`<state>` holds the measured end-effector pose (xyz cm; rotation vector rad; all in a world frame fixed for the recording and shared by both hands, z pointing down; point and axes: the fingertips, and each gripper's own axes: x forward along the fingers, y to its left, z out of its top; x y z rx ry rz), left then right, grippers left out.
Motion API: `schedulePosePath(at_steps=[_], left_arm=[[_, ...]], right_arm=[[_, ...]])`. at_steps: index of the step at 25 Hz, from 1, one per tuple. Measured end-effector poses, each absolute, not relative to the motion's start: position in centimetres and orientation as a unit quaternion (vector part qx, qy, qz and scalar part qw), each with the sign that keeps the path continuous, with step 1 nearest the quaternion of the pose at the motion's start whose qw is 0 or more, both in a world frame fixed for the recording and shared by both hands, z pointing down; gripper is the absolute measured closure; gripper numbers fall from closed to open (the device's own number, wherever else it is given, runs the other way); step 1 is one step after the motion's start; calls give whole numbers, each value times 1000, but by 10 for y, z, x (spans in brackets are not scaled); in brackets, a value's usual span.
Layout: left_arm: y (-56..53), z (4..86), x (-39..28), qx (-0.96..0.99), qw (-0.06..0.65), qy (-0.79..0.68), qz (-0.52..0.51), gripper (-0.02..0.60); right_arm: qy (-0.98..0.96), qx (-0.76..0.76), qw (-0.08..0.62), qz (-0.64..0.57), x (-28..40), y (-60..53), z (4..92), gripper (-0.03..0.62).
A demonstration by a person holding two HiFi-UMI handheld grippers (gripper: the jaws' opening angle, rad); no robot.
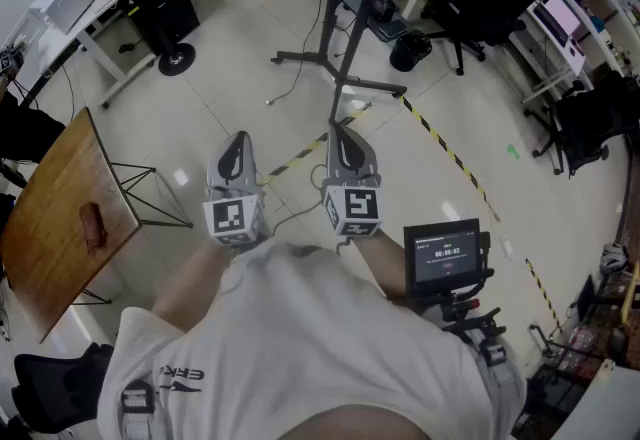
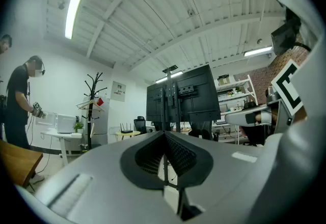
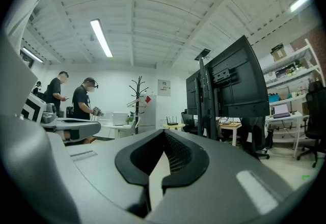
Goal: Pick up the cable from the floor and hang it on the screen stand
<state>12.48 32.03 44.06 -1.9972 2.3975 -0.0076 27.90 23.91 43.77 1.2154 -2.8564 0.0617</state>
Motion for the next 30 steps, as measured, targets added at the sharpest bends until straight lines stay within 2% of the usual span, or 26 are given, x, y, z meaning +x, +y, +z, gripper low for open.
schedulePosePath(at_steps=[5,14,21,30], left_arm=[[307,448,124,-644,15,765,5,578],[197,455,4,-663,4,748,16,578],[122,437,-73,-694,34,719,23,578],[68,434,-136,-702,33,711,30,578]], right_arm=[[-918,395,19,18,279,227,446,580],[-909,415,41,15,158,127,455,580],[-895,445,40,4,78,60,442,580],[-880,471,59,-7,30,6,445,580]])
